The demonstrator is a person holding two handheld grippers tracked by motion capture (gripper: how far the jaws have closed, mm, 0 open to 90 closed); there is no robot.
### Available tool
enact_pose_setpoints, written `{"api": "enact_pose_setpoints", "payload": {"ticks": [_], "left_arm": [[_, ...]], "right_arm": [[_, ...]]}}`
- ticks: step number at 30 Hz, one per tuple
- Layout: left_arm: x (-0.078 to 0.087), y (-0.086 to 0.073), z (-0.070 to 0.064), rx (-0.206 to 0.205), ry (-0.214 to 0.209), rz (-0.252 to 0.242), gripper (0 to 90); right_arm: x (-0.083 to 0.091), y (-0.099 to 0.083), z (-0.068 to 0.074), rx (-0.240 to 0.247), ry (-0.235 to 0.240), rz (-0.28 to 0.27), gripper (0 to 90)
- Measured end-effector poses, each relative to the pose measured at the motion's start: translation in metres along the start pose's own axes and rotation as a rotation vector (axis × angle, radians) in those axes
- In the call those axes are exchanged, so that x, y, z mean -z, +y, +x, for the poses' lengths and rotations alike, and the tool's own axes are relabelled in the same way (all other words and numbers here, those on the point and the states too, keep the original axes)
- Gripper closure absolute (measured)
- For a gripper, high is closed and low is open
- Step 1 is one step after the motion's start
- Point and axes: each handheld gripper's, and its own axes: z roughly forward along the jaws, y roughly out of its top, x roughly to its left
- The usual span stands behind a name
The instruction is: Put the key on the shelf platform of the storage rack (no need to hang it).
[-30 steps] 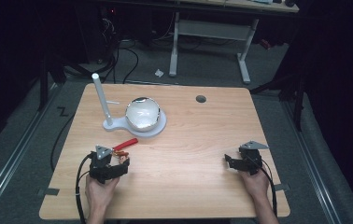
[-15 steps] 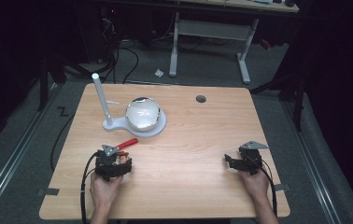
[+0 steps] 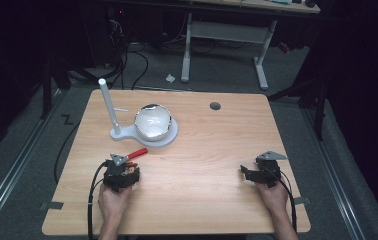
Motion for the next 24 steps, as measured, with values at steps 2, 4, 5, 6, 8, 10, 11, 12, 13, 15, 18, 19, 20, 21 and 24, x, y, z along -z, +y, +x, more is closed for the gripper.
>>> {"api": "enact_pose_setpoints", "payload": {"ticks": [2, 4, 5, 6, 8, 10, 11, 12, 13, 15, 18, 19, 20, 21, 24], "left_arm": [[0.000, 0.000, -0.001, -0.008, 0.000, 0.001, 46.2], [0.001, 0.000, 0.000, -0.008, -0.005, 0.004, 46.7], [0.001, 0.000, 0.000, -0.008, -0.007, 0.005, 46.9], [0.001, 0.000, 0.001, -0.009, -0.009, 0.004, 47.1], [0.001, 0.000, 0.001, -0.015, -0.013, 0.002, 47.3], [0.001, -0.001, 0.001, -0.018, -0.013, 0.000, 47.4], [0.001, -0.001, 0.001, -0.022, -0.013, 0.000, 47.5], [0.002, -0.001, 0.000, -0.026, -0.014, 0.000, 47.6], [0.002, -0.001, 0.000, -0.031, -0.015, 0.001, 47.6], [0.004, -0.001, -0.001, -0.037, -0.018, 0.000, 47.7], [0.006, -0.001, -0.001, -0.042, -0.021, -0.012, 47.8], [0.007, -0.001, -0.001, -0.043, -0.021, -0.014, 47.9], [0.008, -0.001, -0.001, -0.044, -0.022, -0.017, 47.9], [0.009, -0.001, -0.001, -0.043, -0.023, -0.020, 47.9], [0.014, 0.002, 0.000, -0.056, -0.017, -0.020, 48.0]], "right_arm": [[0.000, 0.000, 0.000, 0.000, 0.000, 0.000, 26.6], [0.000, 0.000, 0.000, 0.000, 0.000, 0.000, 26.6], [0.000, 0.000, 0.000, 0.000, 0.000, 0.000, 26.6], [0.000, 0.000, 0.000, 0.000, 0.000, 0.000, 26.6], [0.000, 0.000, 0.000, 0.000, 0.000, 0.000, 26.6], [0.000, 0.000, 0.000, 0.000, 0.000, 0.000, 26.6], [0.000, 0.000, 0.000, 0.000, 0.000, 0.000, 26.6], [0.000, 0.000, 0.000, 0.000, 0.000, 0.000, 26.6], [0.000, 0.000, 0.000, 0.000, 0.000, 0.000, 26.6], [0.000, 0.000, 0.000, 0.000, 0.000, 0.000, 26.6], [0.000, 0.000, 0.000, 0.000, 0.000, 0.000, 26.6], [0.000, 0.000, 0.000, 0.000, 0.000, 0.000, 26.6], [0.000, 0.000, 0.000, 0.001, 0.000, 0.000, 26.6], [0.000, 0.000, 0.000, 0.000, 0.000, 0.000, 26.6], [0.000, 0.000, 0.000, 0.000, 0.000, 0.000, 26.6]]}}
